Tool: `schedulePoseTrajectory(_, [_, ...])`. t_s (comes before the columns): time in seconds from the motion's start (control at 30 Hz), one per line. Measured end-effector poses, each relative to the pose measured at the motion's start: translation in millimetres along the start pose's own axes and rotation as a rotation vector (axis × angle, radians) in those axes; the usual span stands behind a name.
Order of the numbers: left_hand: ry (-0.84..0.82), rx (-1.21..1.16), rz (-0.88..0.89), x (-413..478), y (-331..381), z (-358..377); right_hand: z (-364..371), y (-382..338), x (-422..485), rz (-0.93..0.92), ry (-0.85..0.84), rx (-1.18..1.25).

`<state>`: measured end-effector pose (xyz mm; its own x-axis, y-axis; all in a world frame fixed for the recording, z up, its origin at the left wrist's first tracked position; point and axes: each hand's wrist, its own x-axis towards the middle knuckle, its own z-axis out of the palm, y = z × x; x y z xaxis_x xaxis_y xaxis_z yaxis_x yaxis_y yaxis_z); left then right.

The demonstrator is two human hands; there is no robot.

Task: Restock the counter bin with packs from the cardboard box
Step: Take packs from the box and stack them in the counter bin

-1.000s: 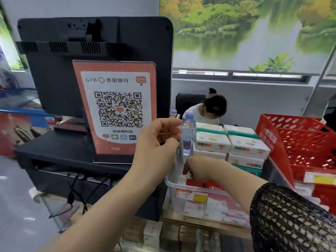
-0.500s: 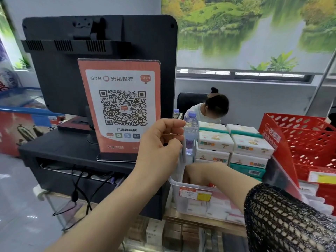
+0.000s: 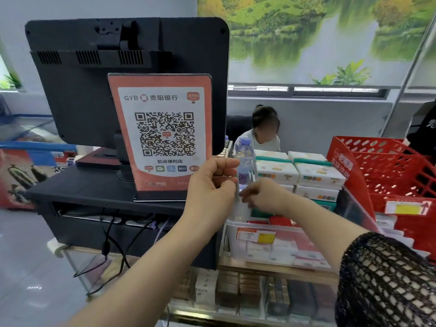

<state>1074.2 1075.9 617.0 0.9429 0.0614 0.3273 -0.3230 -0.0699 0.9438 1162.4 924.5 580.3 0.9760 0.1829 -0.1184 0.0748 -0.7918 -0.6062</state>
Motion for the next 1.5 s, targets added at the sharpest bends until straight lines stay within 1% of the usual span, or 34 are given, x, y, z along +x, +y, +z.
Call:
schedulePoseTrajectory(0.13, [-0.017,-0.020,-0.031,-5,-4,-2,0,-23,-35,-0.021,0.397,0.266])
schedulePoseTrajectory(0.2, [-0.038,-0.028,-0.042,-10,-4,-3,5,-35,-54,0.001,0.538,0.433])
schedulePoseTrajectory(0.27, [-0.069,-0.038,-0.053,-15,-4,-4,13,-47,-73,0.028,0.612,0.645])
schedulePoseTrajectory(0.33, [-0.089,-0.044,-0.078,-22,-4,-6,24,-59,-92,0.032,0.651,0.787])
schedulePoseTrajectory(0.47, [-0.097,-0.046,-0.133,-48,-14,-19,53,-74,-124,-0.053,0.712,0.912])
schedulePoseTrajectory(0.57, [-0.135,-0.004,-0.193,-75,-35,-32,79,-75,-142,-0.121,0.708,0.923])
schedulePoseTrajectory(0.63, [-0.152,0.027,-0.242,-96,-56,-41,102,-70,-149,-0.144,0.709,0.889])
schedulePoseTrajectory(0.7, [-0.146,0.070,-0.298,-119,-84,-49,134,-57,-154,-0.139,0.659,0.861])
schedulePoseTrajectory(0.83, [-0.104,0.138,-0.414,-169,-159,-58,212,-11,-162,-0.047,0.504,0.810])
schedulePoseTrajectory(0.93, [-0.064,0.177,-0.500,-204,-223,-64,272,30,-169,0.059,0.375,0.786])
schedulePoseTrajectory(1.0, [-0.066,0.222,-0.547,-231,-276,-66,320,62,-175,0.139,0.301,0.774])
schedulePoseTrajectory(1.1, [-0.095,0.311,-0.598,-267,-357,-72,389,109,-180,0.211,0.246,0.751])
schedulePoseTrajectory(1.2, [-0.173,0.401,-0.683,-300,-437,-77,455,155,-183,0.277,0.198,0.742])
schedulePoseTrajectory(1.3, [-0.306,0.529,-0.715,-325,-514,-74,513,198,-178,0.376,0.187,0.785])
schedulePoseTrajectory(1.4, [-0.503,0.735,-0.710,-344,-588,-66,565,236,-168,0.471,0.164,0.821])
schedulePoseTrajectory(1.5, [-0.739,0.943,-0.642,-356,-663,-57,609,265,-153,0.526,0.119,0.848])
